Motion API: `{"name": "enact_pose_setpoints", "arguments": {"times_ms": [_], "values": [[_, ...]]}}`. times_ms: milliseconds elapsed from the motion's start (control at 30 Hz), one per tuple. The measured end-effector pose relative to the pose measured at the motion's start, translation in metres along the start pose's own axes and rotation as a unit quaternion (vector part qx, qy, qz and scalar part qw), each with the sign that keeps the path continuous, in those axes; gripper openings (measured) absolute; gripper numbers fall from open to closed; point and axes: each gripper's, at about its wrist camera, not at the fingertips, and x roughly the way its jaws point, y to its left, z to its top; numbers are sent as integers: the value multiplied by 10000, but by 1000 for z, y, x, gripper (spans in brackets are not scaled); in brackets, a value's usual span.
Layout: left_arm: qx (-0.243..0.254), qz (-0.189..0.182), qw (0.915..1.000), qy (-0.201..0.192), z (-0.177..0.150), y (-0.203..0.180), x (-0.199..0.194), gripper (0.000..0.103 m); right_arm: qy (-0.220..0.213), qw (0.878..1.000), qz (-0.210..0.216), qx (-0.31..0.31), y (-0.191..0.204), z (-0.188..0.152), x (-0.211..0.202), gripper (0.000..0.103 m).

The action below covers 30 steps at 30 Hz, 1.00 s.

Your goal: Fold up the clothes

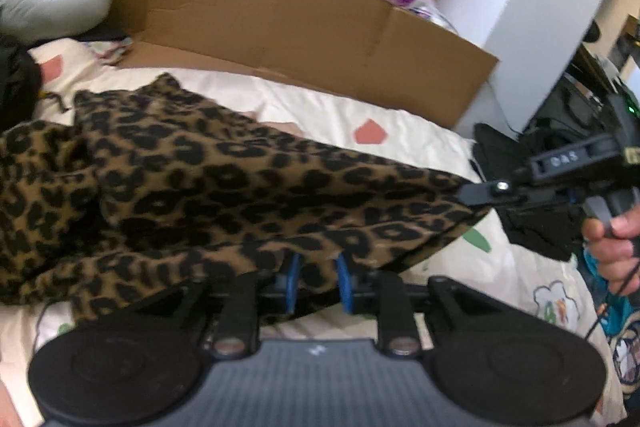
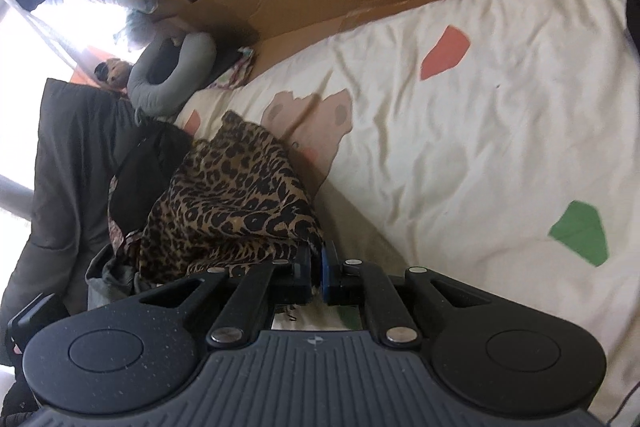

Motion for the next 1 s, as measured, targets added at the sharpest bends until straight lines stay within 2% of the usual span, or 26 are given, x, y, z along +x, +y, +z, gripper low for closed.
{"name": "enact_pose_setpoints", "arguments": {"times_ms": [167, 300, 400, 700, 733, 833, 867, 1000], "values": [[-212, 244, 9995, 57, 0, 18, -6, 33, -148, 9997, -146, 97, -10, 2, -11, 0], [-216, 536, 9978, 329, 0, 28, -4, 33, -436, 9984, -253, 265, -24, 2, -24, 0], [-394, 686, 9959, 433, 4, 34, -1, 34, -636, 9966, -329, 416, -37, 2, -33, 0], [-841, 1219, 9880, 435, 21, 53, -3, 37, -521, 9980, -132, 335, -54, -6, -22, 3], [-861, 1269, 9872, 437, 22, 56, -5, 37, -520, 9980, -100, 355, -56, -8, -21, 8], [-945, 1456, 9839, 429, 22, 66, -9, 43, -483, 9982, -82, 346, -62, -13, -16, 35], [-1013, 1518, 9824, 407, 22, 71, -11, 44, -459, 9984, -102, 311, -64, -14, -14, 39], [-1206, 1662, 9781, 326, 18, 90, -18, 45, -325, 9991, -194, 212, -69, -20, -6, 39]]}}
